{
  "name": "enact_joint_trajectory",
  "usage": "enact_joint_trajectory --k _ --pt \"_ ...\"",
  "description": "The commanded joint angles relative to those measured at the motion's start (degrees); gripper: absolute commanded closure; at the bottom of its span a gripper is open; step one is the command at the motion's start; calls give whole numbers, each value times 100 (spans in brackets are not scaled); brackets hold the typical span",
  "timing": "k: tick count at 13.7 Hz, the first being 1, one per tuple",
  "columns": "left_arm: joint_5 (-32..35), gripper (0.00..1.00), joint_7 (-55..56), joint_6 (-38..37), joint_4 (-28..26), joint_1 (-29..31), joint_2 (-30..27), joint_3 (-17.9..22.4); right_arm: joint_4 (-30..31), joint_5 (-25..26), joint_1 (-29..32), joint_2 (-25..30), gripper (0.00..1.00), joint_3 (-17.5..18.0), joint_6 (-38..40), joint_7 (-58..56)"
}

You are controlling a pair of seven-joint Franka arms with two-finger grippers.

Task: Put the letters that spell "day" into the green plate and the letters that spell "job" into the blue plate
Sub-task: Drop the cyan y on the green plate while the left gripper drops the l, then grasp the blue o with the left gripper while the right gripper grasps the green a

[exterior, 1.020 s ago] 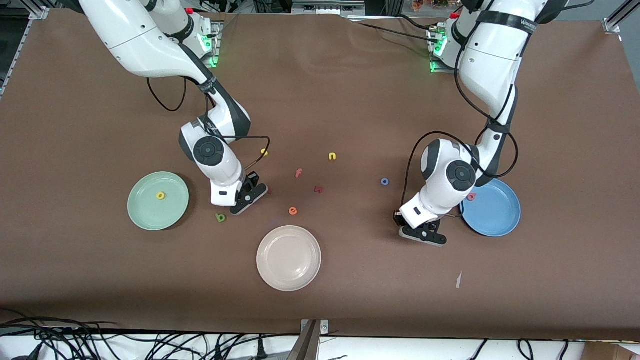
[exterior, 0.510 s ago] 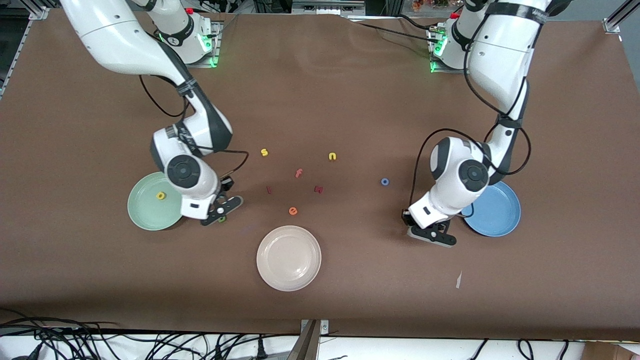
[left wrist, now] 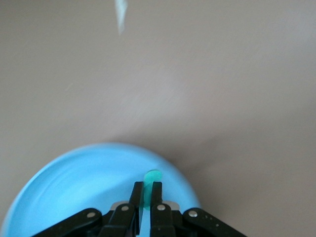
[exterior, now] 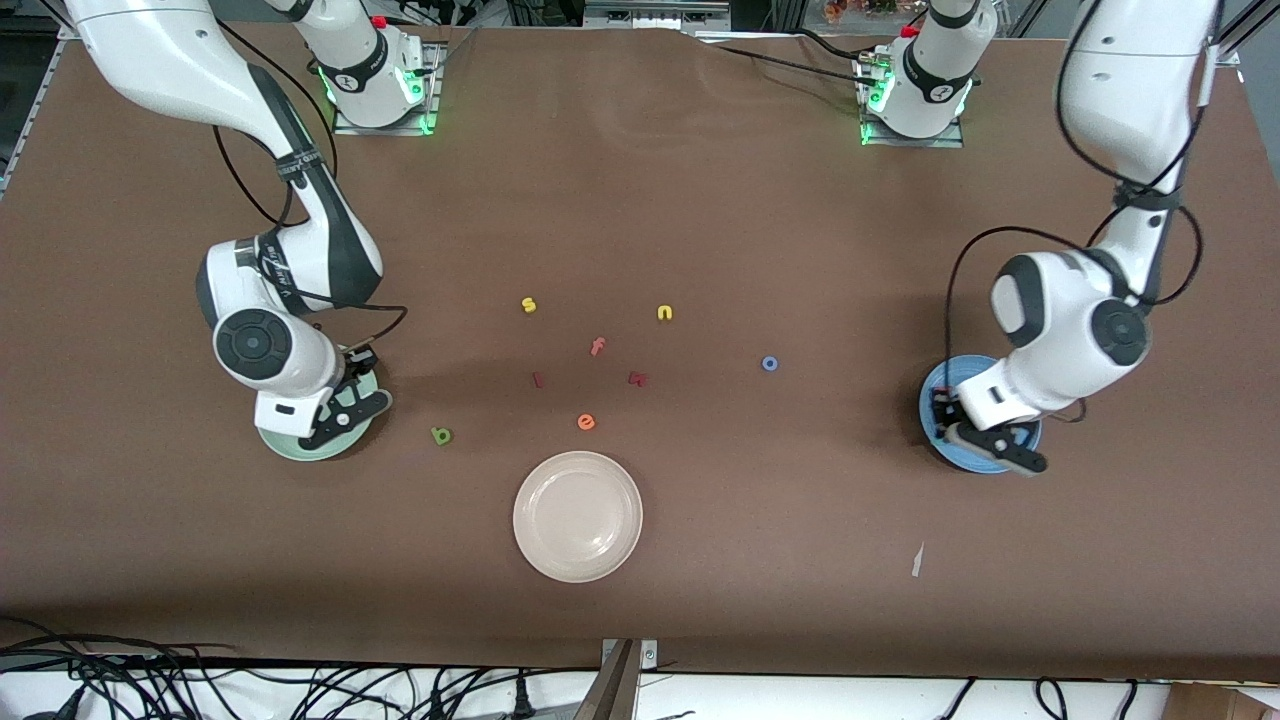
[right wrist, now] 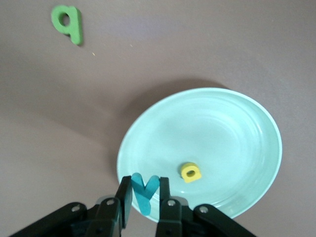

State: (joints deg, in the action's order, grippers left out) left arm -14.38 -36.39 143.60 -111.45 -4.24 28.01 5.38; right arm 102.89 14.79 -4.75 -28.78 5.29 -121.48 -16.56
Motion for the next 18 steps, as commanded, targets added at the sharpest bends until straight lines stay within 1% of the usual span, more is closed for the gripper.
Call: enact_joint_trajectory --k 1,2,3,4,5,6,7,9,12,14,16,18 --pt "-100 91 -623 -42 -579 300 -471 -63 1029 -248 175 505 100 -132 -988 -496" --pt "-100 55 -624 -34 -579 327 -454 -55 1310 -248 263 566 100 -168 -1522 -680" --pt "-100 16 -606 -34 -579 327 -445 -63 1504 -248 316 567 100 -168 -1928 -777" --pt "-100 16 -554 -34 -553 301 -454 -63 1585 -248 342 558 100 -177 -2106 -787" --pt "-108 16 -527 -34 -518 240 -445 -81 1585 -248 351 532 91 -177 -2125 -787" --pt "-152 16 -405 -34 -501 143 -428 -116 1559 -248 351 514 25 -168 -2099 -761" --pt "-161 16 -82 -16 -483 -58 -384 -116 1533 -248 360 523 0 -151 -2064 -769" --pt "-152 16 874 -16 -360 -610 -357 -125 1375 -309 343 514 0 -37 -1907 -621" --pt "-152 16 2421 36 -325 -1411 -235 -125 1147 -669 238 479 0 34 -1853 -559" --pt "-117 16 3301 54 -299 -1816 -103 -134 954 -871 158 304 0 200 -1809 -323" --pt "-91 16 3734 54 -123 -2132 160 -169 542 -1074 149 67 0 455 -1311 186" --pt "-100 16 4050 168 -114 -2370 354 -213 6 -1074 123 -170 0 613 -783 608"
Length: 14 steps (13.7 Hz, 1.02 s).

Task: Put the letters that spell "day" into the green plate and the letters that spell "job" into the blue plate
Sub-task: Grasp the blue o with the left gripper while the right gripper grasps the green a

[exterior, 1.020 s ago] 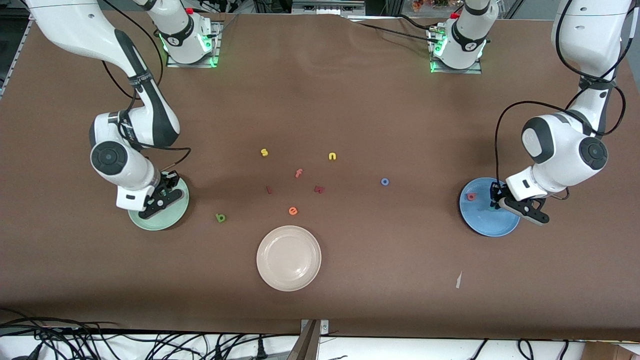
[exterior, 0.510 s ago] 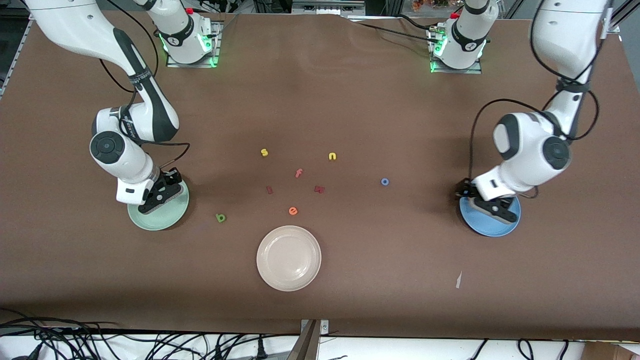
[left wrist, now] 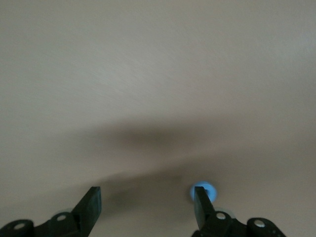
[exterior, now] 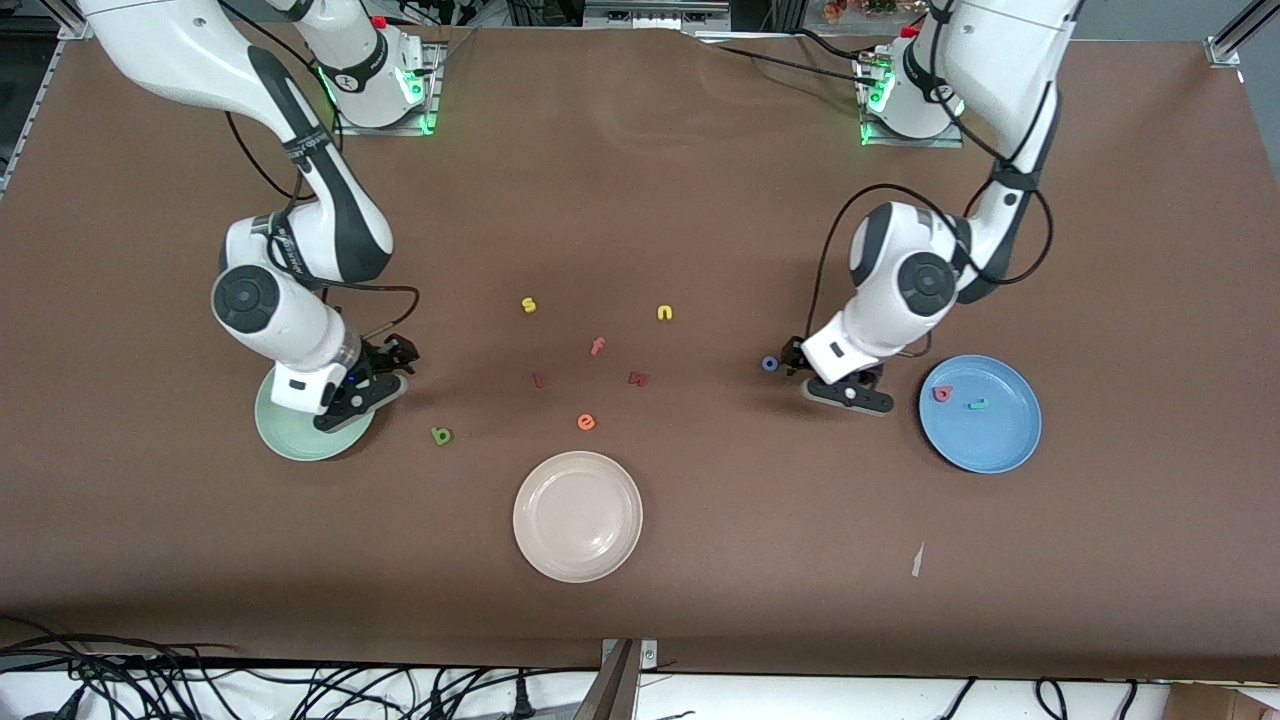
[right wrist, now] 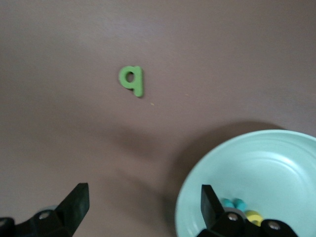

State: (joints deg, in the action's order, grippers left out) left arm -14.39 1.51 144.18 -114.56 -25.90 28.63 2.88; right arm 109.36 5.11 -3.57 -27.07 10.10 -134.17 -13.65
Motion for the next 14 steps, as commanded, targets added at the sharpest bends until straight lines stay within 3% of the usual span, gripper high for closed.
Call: enact_joint_trajectory --k 1,6,8,11,13,14 --pt "-90 16 419 172 198 -266 344 38 -800 -107 6 -421 0 237 636 511" --pt "-90 16 482 207 198 -389 512 -24 -1100 33 -187 -877 0 317 190 575" --pt "-99 16 491 199 189 -442 521 -41 -1136 427 -135 -1036 0 317 110 163" --pt "-90 16 570 199 154 -503 521 -50 -1416 473 -152 -1264 0 317 110 -111" --pt "-90 23 596 199 128 -504 529 -50 -1505 499 -170 -1405 0 308 102 -112" --pt "-90 32 588 199 110 -504 529 -50 -1557 499 -196 -1475 0 308 101 -164"
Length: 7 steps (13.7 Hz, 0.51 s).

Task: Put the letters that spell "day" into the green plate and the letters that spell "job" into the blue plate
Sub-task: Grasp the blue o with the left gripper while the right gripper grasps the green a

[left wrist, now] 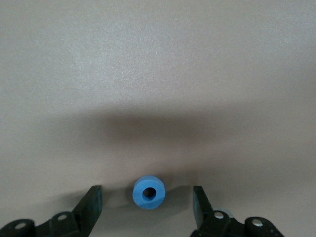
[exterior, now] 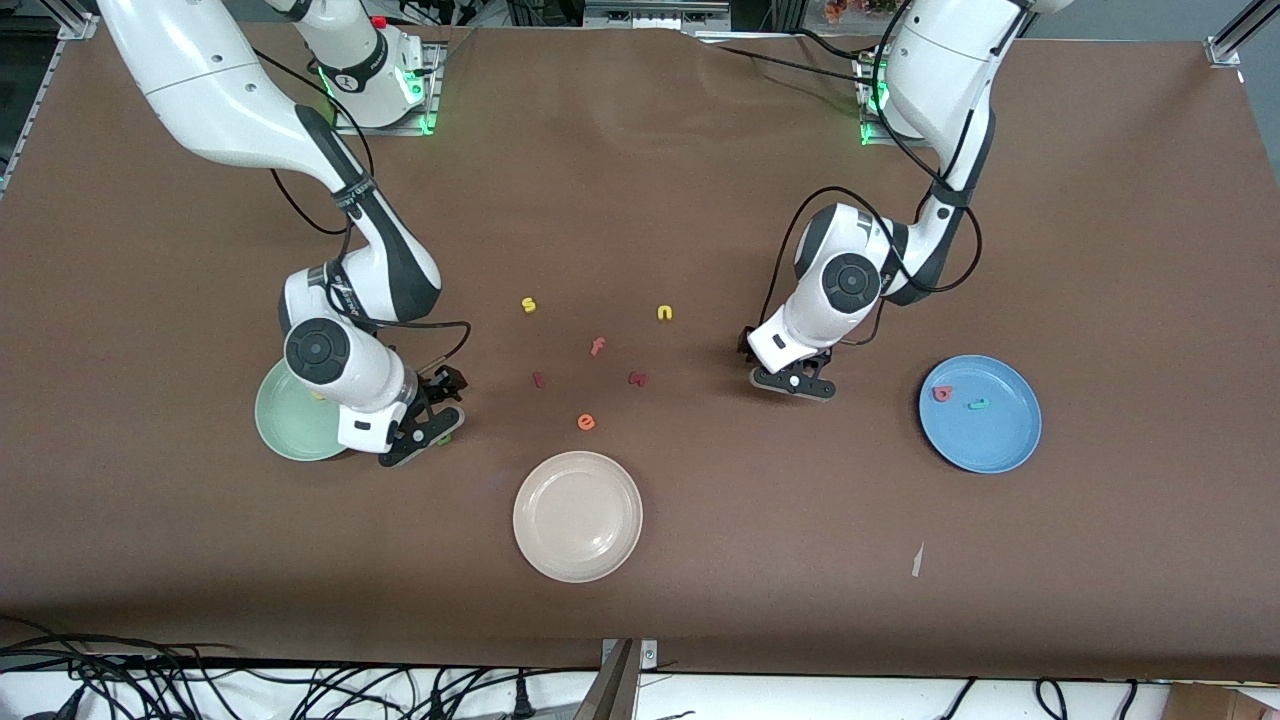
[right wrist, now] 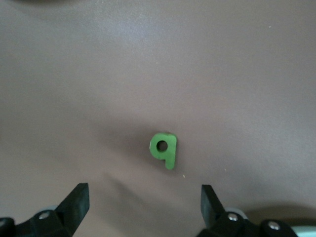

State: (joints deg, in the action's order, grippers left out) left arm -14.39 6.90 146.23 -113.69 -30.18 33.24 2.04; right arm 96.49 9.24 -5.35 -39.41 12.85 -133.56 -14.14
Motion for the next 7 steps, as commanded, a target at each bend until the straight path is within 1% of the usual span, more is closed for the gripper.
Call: enact_joint_trajectory --k 1,3,4,6,7 --pt "-82 43 30 -6 5 -76 68 16 -376 78 -18 -329 0 42 32 -168" --pt "49 63 4 -6 -21 -76 68 7 -421 86 -18 -427 0 43 14 -256" --pt "198 70 4 -6 -22 -76 68 7 -421 86 -10 -427 1 43 -29 -265" --pt "296 78 4 -15 -13 -67 68 7 -421 112 -18 -453 5 34 -39 -291" --pt "296 80 -5 -15 -13 -49 59 7 -421 217 -10 -480 6 34 -56 -387"
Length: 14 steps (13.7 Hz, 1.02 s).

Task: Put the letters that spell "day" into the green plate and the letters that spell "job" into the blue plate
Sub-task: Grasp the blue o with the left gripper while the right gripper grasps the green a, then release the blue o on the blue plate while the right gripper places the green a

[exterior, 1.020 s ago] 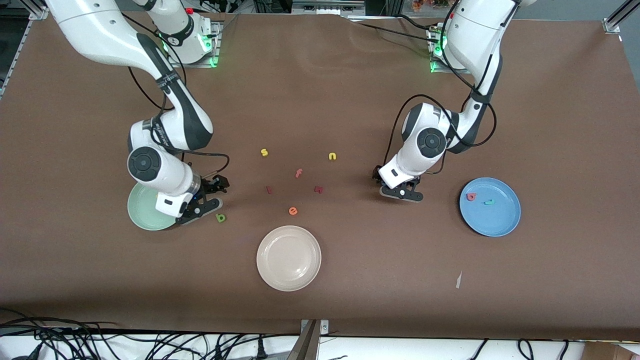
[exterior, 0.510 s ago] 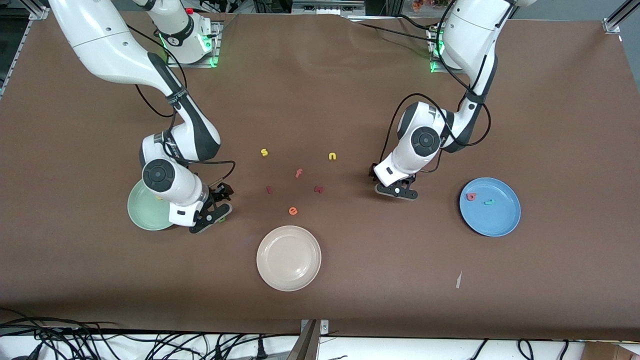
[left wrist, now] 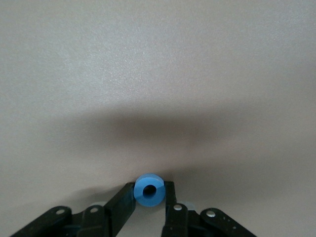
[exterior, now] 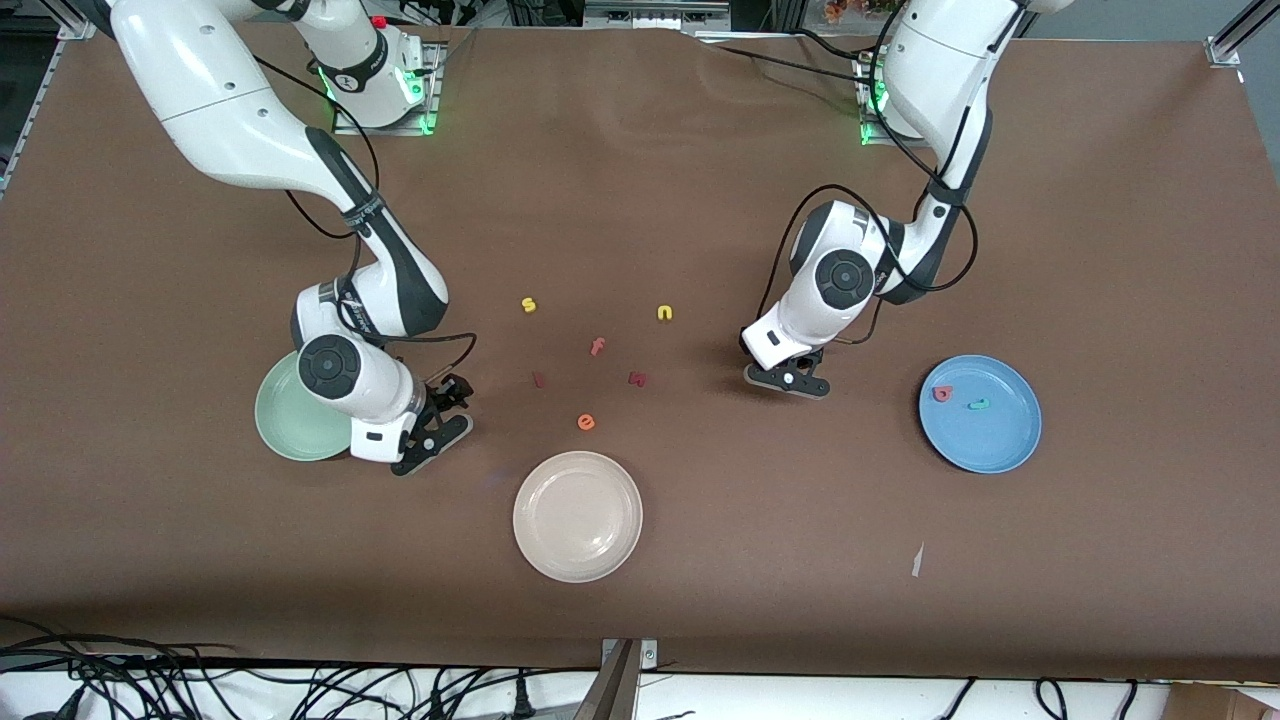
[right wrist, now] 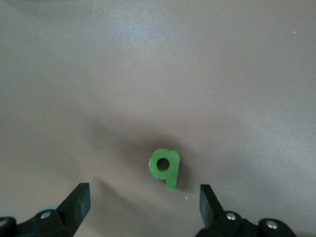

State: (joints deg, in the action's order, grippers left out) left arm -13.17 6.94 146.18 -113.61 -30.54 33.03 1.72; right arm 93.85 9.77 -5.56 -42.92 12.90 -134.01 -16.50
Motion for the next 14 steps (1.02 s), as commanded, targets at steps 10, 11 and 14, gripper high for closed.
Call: enact_joint_trajectory --k 10,11,14 --pt "526 81 -2701 -1416 -82 2296 -1167 196 -350 218 2 -304 44 38 -46 -486" --pt "526 77 -3133 -1434 -118 2464 -1176 371 -350 218 2 -304 46 38 -46 -486" --pt "526 68 -3848 -1435 -206 2641 -1167 635 -420 218 -24 -331 54 38 -46 -512"
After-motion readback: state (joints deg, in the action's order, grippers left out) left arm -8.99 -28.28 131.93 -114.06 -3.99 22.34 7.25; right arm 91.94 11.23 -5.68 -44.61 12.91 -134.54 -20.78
